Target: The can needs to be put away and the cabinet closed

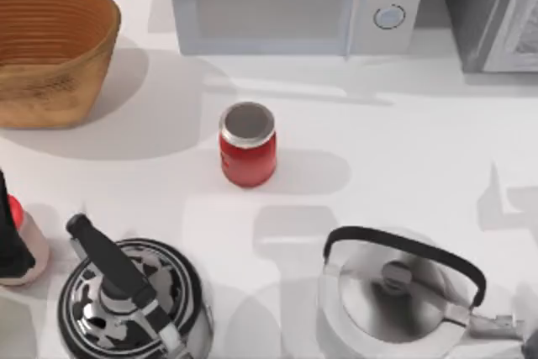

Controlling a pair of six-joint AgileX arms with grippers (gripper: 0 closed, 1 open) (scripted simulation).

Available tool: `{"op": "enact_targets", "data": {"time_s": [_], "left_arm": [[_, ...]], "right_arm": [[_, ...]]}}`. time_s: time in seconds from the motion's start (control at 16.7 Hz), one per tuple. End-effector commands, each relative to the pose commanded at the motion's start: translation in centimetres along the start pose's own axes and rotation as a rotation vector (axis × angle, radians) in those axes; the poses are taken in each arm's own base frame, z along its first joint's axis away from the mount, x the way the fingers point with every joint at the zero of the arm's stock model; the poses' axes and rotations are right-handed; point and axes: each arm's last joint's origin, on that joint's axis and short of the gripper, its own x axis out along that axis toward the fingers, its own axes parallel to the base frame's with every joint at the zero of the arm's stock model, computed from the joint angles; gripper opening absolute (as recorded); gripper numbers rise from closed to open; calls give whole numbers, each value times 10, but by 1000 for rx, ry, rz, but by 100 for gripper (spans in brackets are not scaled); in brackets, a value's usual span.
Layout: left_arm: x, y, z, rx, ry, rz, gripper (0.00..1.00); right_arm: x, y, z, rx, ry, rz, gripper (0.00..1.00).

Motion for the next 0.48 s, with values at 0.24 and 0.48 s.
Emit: {"op": "enact_targets", "data": {"time_s": [0.24,0.48], "left_arm": [[0,0,0,0,0,0,100],[0,0,0,0,0,0,100]], "right_arm": [[-9,-3,-69,-6,-42,-8,100],[-8,-5,-98,-14,-62,-20,100]]}}
